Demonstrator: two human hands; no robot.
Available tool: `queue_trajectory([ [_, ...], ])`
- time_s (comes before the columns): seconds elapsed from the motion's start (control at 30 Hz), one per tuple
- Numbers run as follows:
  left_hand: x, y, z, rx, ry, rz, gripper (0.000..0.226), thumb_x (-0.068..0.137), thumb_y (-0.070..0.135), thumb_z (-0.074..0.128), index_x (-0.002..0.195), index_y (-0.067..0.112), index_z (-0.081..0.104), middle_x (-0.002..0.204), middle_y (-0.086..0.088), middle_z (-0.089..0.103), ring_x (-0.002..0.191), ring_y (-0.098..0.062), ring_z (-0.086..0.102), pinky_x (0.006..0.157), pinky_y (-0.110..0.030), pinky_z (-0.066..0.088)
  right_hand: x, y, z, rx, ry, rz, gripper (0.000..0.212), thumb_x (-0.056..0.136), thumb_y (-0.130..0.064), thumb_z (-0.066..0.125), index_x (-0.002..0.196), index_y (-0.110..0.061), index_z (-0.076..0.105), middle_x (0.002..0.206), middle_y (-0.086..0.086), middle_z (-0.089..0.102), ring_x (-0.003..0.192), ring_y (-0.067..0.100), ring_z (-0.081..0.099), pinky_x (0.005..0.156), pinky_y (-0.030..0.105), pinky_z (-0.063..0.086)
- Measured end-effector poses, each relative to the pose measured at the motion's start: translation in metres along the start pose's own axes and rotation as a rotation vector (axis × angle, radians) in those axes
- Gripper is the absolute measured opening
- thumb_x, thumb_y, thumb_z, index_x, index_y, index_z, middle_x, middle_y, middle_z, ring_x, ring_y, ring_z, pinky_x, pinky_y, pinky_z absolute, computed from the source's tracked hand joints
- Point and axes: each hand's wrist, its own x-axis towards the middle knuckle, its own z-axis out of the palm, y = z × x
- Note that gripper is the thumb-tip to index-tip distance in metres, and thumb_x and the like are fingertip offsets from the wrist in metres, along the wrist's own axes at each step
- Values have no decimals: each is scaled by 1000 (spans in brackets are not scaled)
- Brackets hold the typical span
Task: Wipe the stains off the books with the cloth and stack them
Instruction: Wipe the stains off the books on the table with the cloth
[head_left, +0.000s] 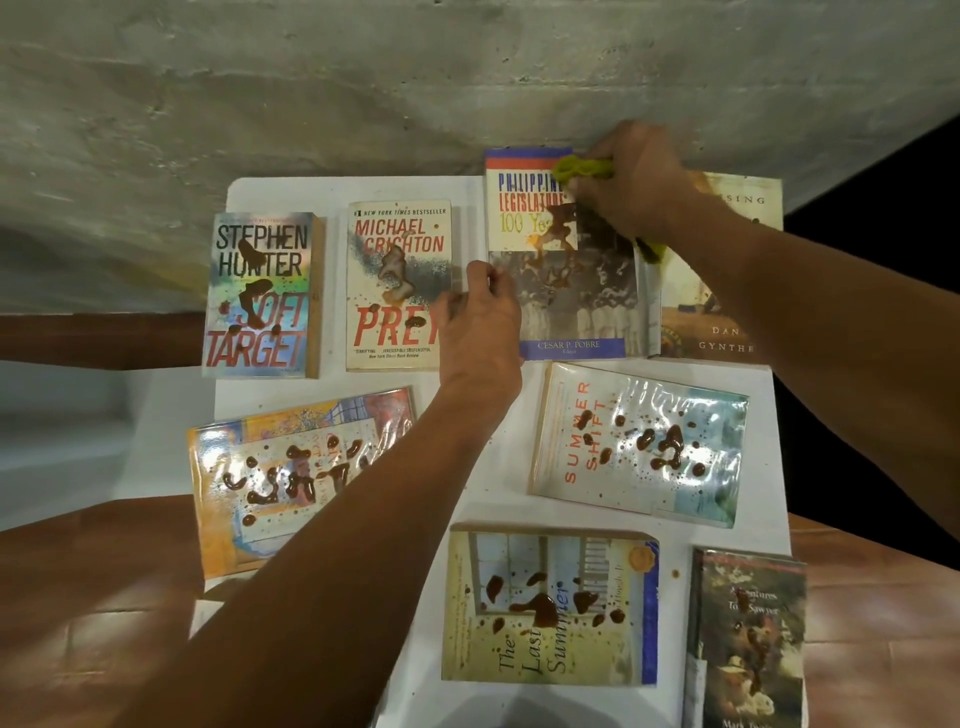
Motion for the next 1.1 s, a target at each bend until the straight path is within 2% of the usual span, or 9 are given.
queue_trajectory([
  [0.07, 0, 0, 1, 2, 10, 1, 88, 82, 10, 83, 152, 15, 29, 150, -8, 25, 132, -31, 44, 119, -37, 25, 0, 0, 0, 32, 38, 25, 30, 95, -38, 65, 111, -13, 69, 99, 4, 66, 86, 17, 61, 76, 28, 50],
  [0.17, 1, 0, 2, 9, 11, 2, 89, 81, 11, 83, 152, 15, 28, 150, -8, 24, 131, -30, 44, 119, -37, 24, -1, 1, 1, -9, 21, -28, 30, 94, -39, 65, 110, -13, 69, 98, 2, 60, 86, 15, 58, 73, 29, 47],
  [0.3, 2, -1, 3, 35, 2, 10, 92, 80, 12, 84, 152, 15, 27, 150, -9, 24, 131, -28, 46, 119, -36, 23, 1, 3, 1, 16, 51, 9, 32, 95, -39, 65, 115, -13, 66, 105, 5, 65, 90, 17, 60, 78, 28, 48],
  [0.37, 4, -1, 4, 45, 0, 15, 95, 78, 13, 86, 152, 14, 25, 149, -10, 25, 130, -26, 48, 117, -35, 24, 2, 6, -2, 9, 28, -31, 31, 94, -39, 66, 112, -13, 66, 105, 4, 62, 90, 16, 57, 77, 28, 45],
  [0.57, 9, -3, 5, -90, -33, -16, 84, 79, 7, 83, 144, 17, 31, 136, -12, 46, 128, -31, 48, 116, -39, 25, 6, 15, -5, -7, 51, -52, 33, 93, -39, 67, 112, -13, 69, 103, 4, 61, 88, 13, 52, 76, 27, 41],
  [0.7, 8, -4, 6, -154, -43, -29, 82, 79, 6, 82, 144, 18, 32, 135, -12, 49, 129, -35, 46, 115, -39, 25, 6, 23, -4, -16, 55, -35, 34, 92, -43, 67, 114, -16, 67, 104, 0, 58, 90, 12, 53, 76, 28, 42],
  [0.87, 8, -4, 6, -175, -38, -32, 80, 79, 7, 83, 142, 18, 34, 135, -11, 49, 129, -33, 48, 114, -38, 25, 0, 27, -9, -175, -13, -89, 36, 94, -40, 65, 115, -10, 67, 114, 10, 59, 97, 23, 57, 84, 37, 49],
  [1.0, 9, -3, 3, -163, -48, -43, 83, 78, 6, 83, 144, 17, 33, 136, -11, 47, 127, -32, 48, 113, -39, 26, -17, 39, -12, -108, -46, -137, 39, 91, -36, 70, 120, -10, 70, 112, 12, 60, 92, 23, 54, 77, 30, 40],
  [1.1, 9, -3, 3, -145, -46, -39, 84, 77, 8, 84, 143, 17, 33, 137, -11, 47, 126, -32, 51, 113, -38, 26, -31, 45, -9, -176, -62, -180, 36, 91, -37, 70, 118, -13, 73, 108, 15, 62, 96, 32, 59, 78, 33, 45],
])
